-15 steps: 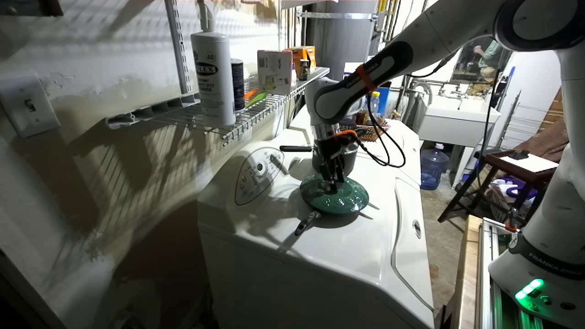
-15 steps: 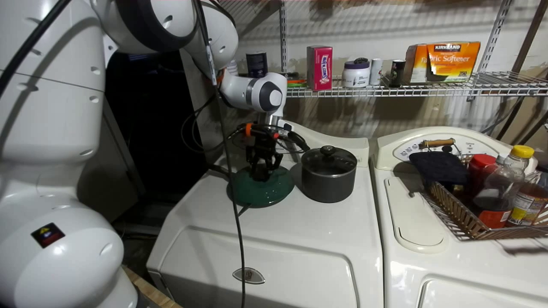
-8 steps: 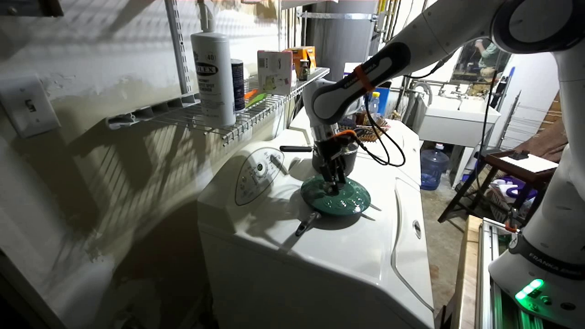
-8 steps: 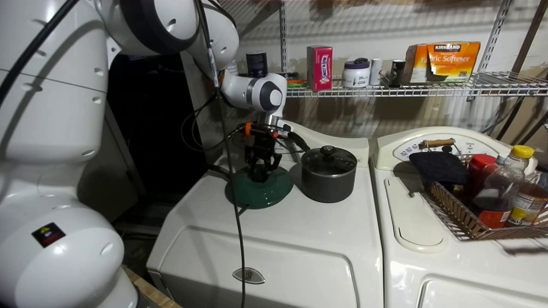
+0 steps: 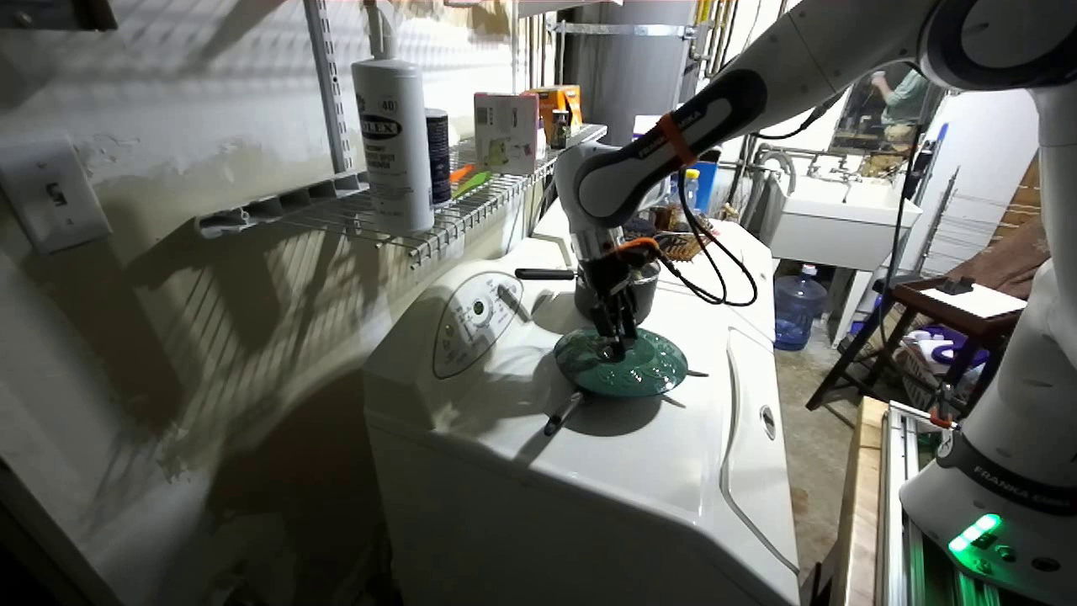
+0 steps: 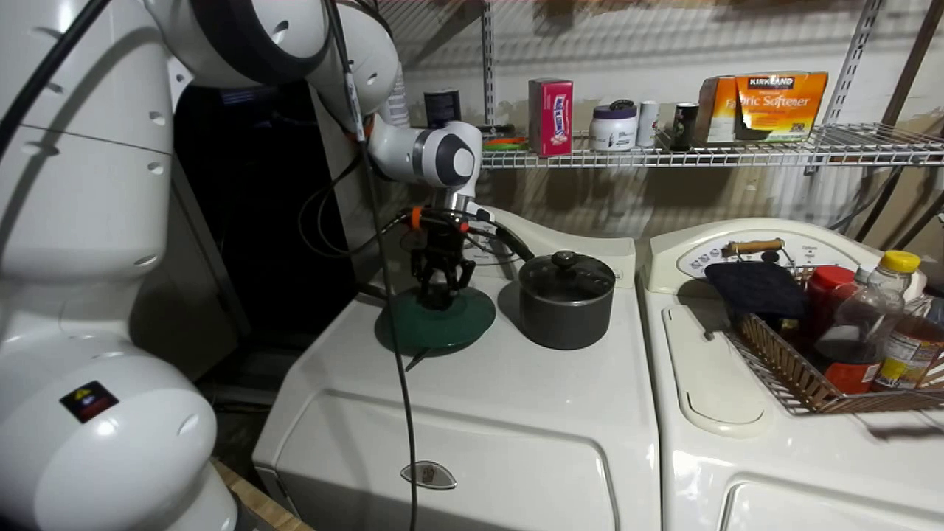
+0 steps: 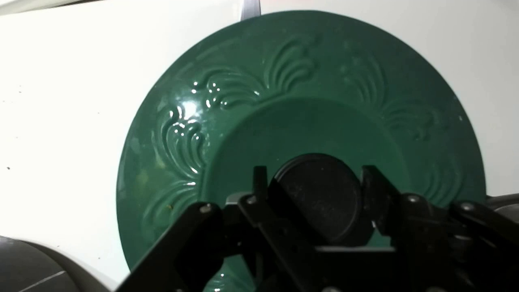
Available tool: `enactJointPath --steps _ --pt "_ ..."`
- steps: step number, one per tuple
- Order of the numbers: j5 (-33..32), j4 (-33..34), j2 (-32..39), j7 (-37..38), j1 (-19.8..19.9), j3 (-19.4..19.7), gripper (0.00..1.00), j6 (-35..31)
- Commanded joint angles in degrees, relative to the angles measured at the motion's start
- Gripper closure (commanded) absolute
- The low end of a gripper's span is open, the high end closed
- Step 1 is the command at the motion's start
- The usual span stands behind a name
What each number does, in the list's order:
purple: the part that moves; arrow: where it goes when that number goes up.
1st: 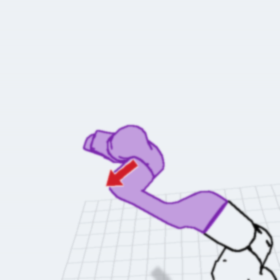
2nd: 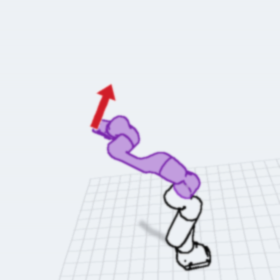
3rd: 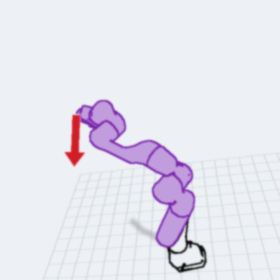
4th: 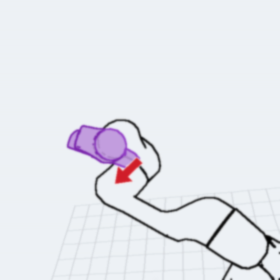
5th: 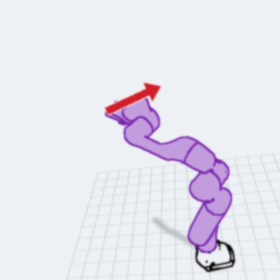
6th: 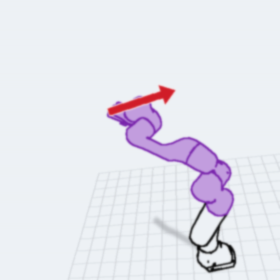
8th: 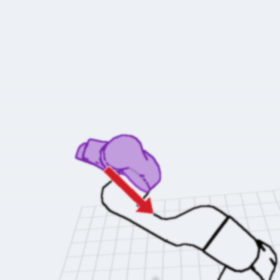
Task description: Move the green lid to the right
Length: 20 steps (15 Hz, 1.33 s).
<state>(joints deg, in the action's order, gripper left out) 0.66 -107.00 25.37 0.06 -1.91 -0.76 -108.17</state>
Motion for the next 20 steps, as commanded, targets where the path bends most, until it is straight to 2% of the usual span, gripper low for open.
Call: enactJointPath --steps 1,6,11,20 --pt "-0.3 -1.3 -4.8 1.0 -0.1 -0.1 0.66 2.7" --pt "-0.4 -2.3 -6.2 1.2 0.0 0.1 0.66 2.1" --pt "-0.9 -4.2 -10.8 2.8 -0.4 0.2 0.66 2.4" --pt "-0.8 -3.1 -18.6 3.3 0.6 0.6 0.66 7.6"
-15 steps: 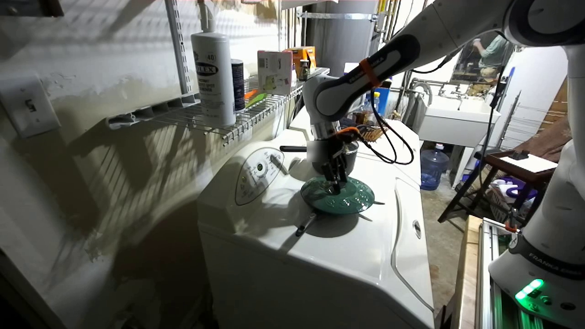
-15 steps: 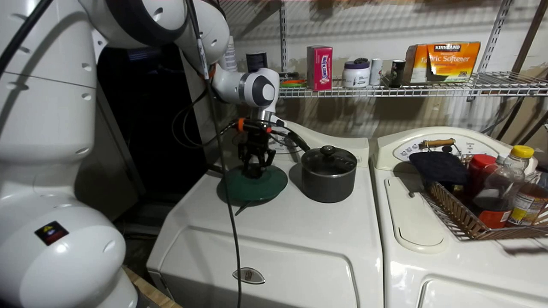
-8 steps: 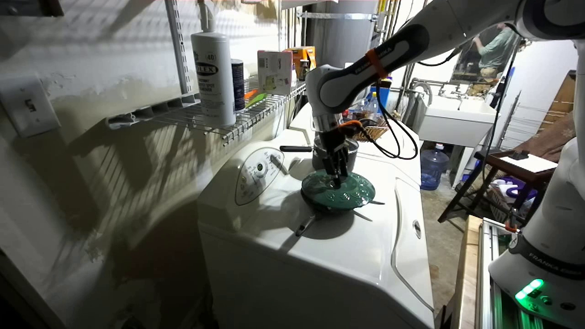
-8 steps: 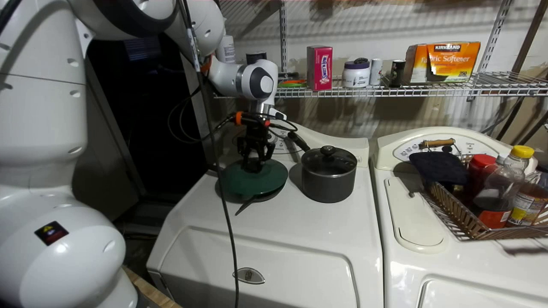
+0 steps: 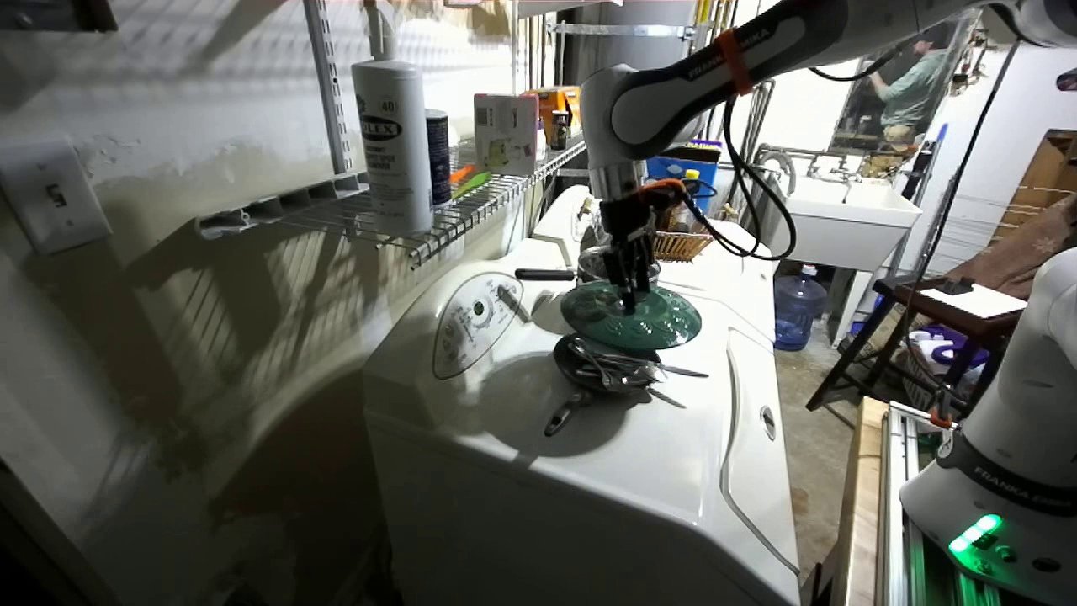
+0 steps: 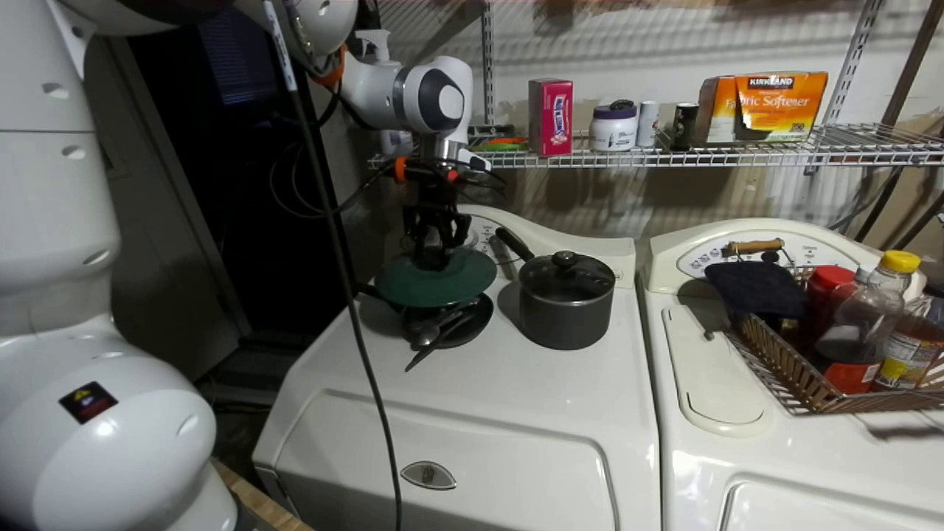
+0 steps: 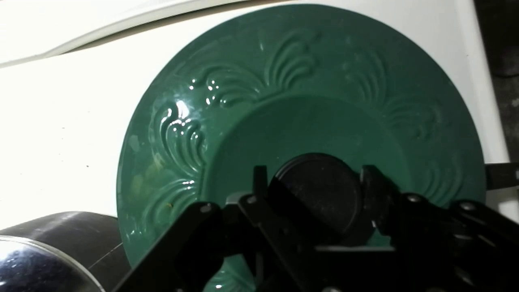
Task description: Move the green lid to the right
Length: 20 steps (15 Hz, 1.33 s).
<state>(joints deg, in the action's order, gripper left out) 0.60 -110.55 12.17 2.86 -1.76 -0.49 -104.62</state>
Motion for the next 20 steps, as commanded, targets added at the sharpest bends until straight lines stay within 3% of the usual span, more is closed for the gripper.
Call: enactJointPath --steps 1,6,9,10,18,19,20 --pt "-0.6 0.7 -6.2 -0.2 0.7 0.5 0.66 4.9" --pt "-0.3 1.9 -9.1 -0.1 2.4 2.0 0.66 7.0" --pt "1.5 1.5 -10.6 -3.8 4.3 3.3 0.66 7.1" --pt "0.1 0.3 -7.4 -1.2 3.4 2.6 0.41 4.3" --pt "0.3 0.2 -8.1 -3.1 4.4 3.3 0.41 4.4" --pt "0.3 0.2 -8.1 -3.1 4.4 3.3 0.66 4.4" --pt "0.7 0.4 -8.1 -3.1 4.8 3.7 0.66 4.1"
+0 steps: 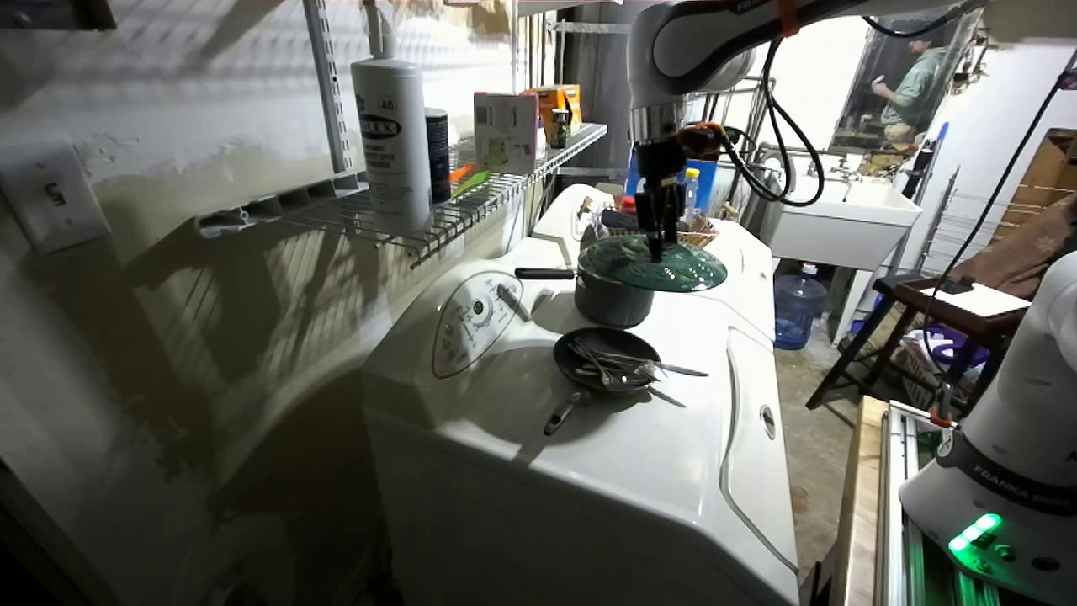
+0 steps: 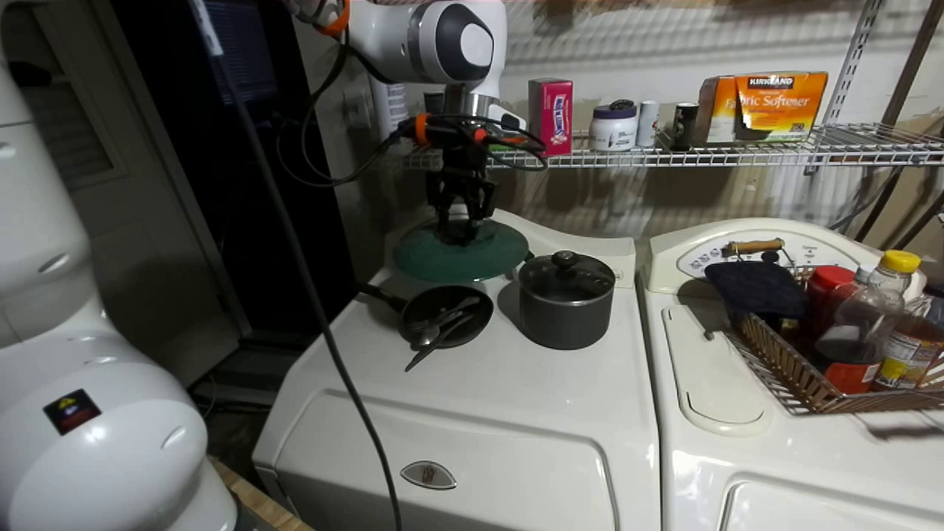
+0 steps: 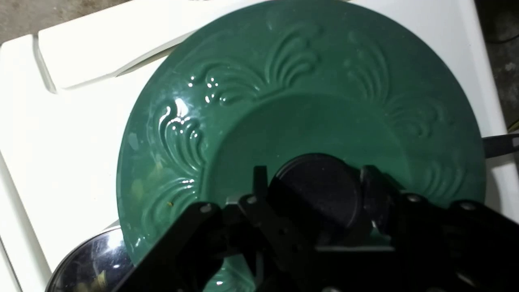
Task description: Move the green lid to the right
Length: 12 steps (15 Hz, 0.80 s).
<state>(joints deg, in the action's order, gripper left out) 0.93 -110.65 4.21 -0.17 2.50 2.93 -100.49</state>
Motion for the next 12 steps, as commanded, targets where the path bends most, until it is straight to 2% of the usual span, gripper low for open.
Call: enactJointPath --steps 1,5,12 --pt "1.4 0.1 -0.4 -0.4 1.3 0.9 0.66 -0.2" --pt "5.3 -0.4 0.0 -0.9 4.8 4.0 0.66 -2.1" --pt "7.5 -1.5 -1.5 1.2 9.1 7.9 0.66 -7.6"
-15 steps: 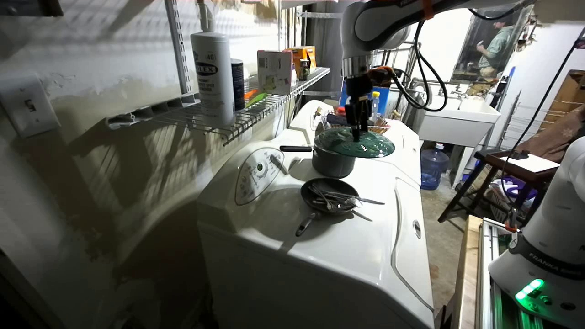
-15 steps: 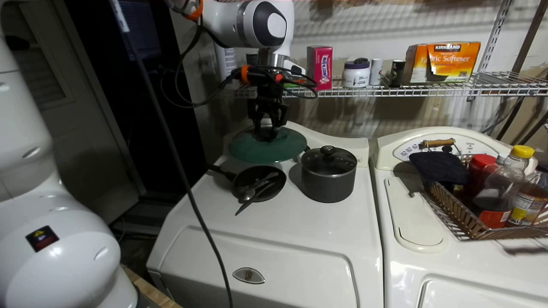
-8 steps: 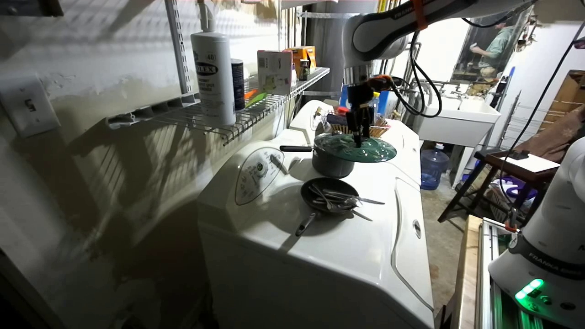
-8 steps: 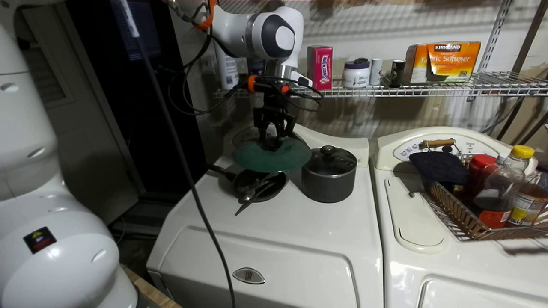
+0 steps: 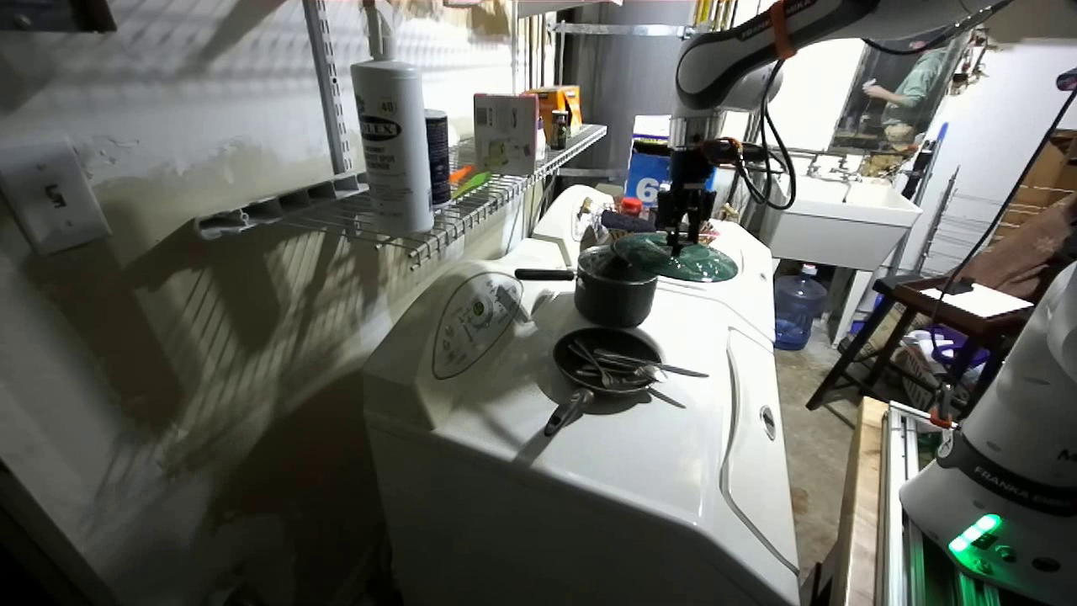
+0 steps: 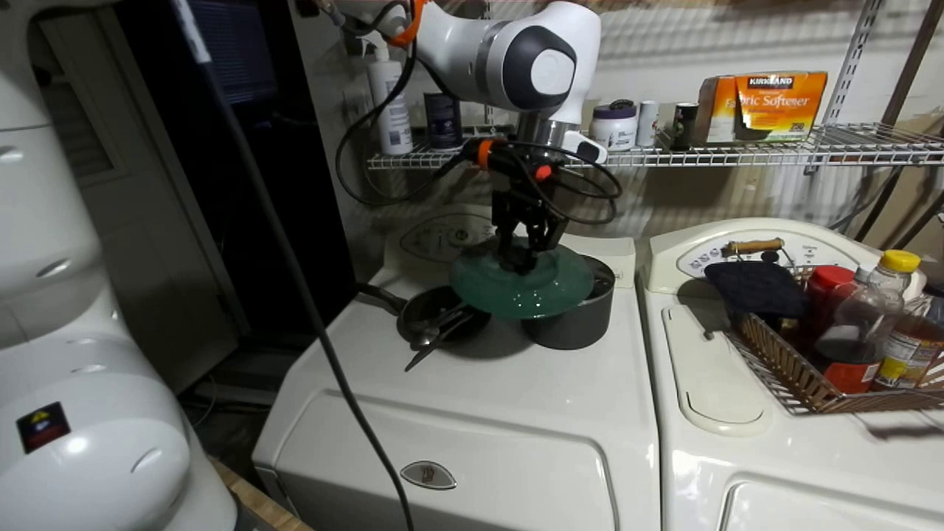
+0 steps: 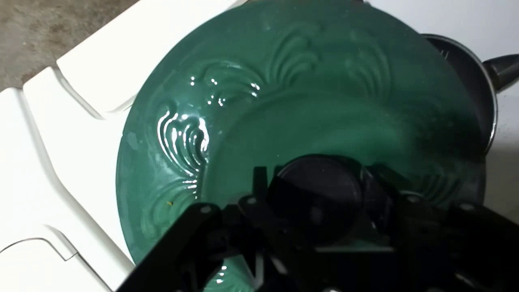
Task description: Move the green lid to the right
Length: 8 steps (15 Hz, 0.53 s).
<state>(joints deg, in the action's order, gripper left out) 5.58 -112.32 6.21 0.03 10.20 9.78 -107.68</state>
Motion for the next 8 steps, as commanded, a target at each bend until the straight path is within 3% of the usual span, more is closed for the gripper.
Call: enactJointPath --steps 1,8 --pt "3.8 0.7 -3.2 1.0 2.1 1.7 0.66 -0.2" --pt "9.8 5.7 -1.1 2.6 7.0 6.0 0.66 2.5"
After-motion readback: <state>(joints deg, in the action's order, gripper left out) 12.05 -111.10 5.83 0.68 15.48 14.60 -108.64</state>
